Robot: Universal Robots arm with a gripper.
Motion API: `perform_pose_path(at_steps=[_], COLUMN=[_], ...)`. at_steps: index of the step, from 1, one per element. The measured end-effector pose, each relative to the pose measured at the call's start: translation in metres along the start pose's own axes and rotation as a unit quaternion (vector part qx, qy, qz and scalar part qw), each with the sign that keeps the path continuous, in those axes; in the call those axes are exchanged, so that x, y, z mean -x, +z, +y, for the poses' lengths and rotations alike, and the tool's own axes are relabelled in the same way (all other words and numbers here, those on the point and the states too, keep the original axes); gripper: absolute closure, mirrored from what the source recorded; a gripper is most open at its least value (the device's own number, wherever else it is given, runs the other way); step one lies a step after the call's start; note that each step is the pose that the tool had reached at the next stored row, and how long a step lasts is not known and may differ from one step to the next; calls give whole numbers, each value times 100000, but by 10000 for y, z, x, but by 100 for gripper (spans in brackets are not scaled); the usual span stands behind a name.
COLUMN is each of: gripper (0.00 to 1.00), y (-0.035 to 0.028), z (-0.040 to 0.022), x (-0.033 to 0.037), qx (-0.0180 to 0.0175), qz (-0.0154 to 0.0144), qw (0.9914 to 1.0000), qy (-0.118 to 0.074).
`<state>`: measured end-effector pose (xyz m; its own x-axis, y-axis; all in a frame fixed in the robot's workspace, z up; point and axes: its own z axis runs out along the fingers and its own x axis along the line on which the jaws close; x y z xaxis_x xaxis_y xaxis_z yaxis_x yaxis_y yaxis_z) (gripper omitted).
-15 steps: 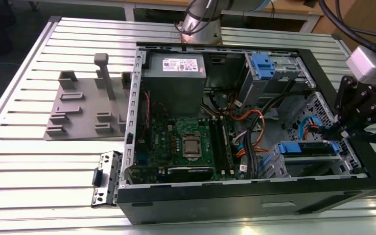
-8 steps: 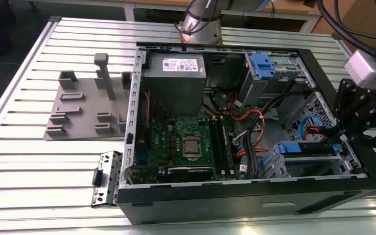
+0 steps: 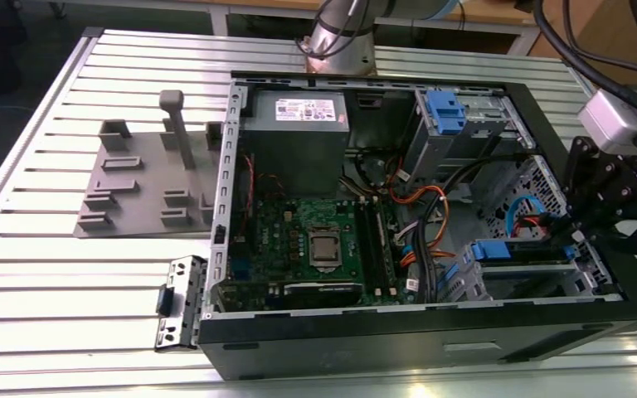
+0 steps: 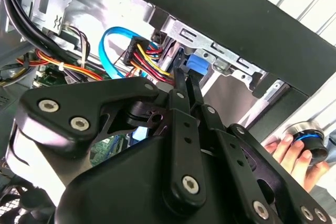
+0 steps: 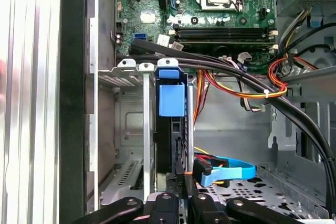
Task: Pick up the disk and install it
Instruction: 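Insert the first disk wire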
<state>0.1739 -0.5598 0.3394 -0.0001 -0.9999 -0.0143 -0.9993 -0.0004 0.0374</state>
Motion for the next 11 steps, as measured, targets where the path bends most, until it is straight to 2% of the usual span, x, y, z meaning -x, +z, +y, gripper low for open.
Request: perform_pose_path(at_steps=[5,11], gripper=[84,84], y=[25,40], z=[10,18], x=[1,6], qx=[-3,0], qz=[11,-114], qw=[100000,100000], qy=[-10,-11])
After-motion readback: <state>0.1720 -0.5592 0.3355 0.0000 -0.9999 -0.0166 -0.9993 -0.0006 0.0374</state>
